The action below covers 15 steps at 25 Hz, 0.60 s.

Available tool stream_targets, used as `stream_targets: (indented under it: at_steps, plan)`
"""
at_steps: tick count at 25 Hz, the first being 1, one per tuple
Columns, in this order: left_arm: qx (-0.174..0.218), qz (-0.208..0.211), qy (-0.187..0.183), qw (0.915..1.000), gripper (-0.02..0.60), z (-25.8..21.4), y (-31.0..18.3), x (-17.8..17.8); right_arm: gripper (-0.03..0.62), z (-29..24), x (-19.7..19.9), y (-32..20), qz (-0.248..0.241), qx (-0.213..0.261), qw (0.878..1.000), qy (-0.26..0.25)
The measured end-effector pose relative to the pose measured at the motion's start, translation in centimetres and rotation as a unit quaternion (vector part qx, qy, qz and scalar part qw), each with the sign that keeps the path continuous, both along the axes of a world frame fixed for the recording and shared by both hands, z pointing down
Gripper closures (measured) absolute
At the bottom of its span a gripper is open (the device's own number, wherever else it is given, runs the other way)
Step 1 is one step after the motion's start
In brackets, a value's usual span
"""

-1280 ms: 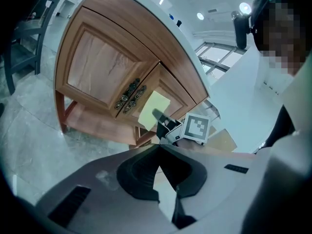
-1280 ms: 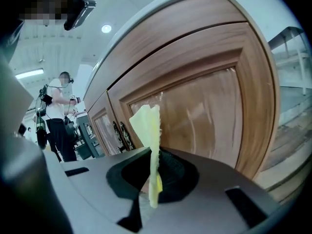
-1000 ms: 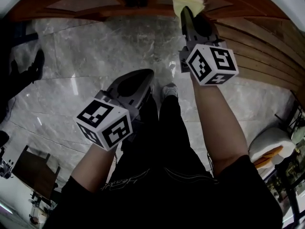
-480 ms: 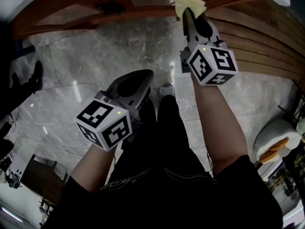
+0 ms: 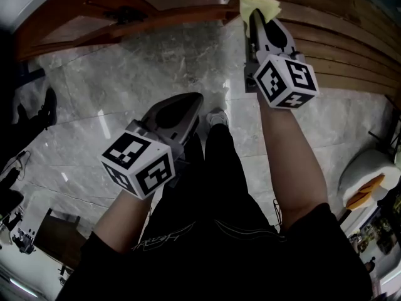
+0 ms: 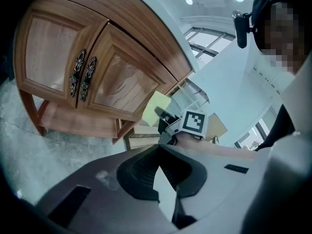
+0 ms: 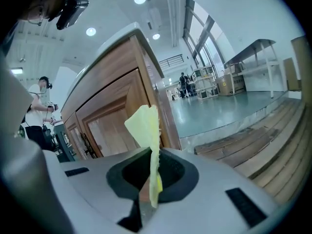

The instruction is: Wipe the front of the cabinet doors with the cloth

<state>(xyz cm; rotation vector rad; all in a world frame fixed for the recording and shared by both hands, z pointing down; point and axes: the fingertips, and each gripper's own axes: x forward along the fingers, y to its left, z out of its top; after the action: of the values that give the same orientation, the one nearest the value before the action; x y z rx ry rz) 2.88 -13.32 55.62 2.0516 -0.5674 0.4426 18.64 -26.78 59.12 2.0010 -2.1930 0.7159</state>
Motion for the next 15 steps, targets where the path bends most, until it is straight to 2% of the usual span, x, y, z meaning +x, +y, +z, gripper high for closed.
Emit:
stream_targets:
  at_steps: [8, 15]
  plan:
    - [0.0, 0.008, -0.002, 1.0, 0.575, -0.1, 1.0, 1.3, 0.553, 0.0, 3.0, 1.2, 0.022, 0.0, 1.0, 0.008]
    - [0.003, 0.003, -0.001, 1.0, 0.575, -0.4, 1.3, 1.7, 0.553, 0.0, 3.1, 2.2, 0.016, -0.001, 1.0, 0.006]
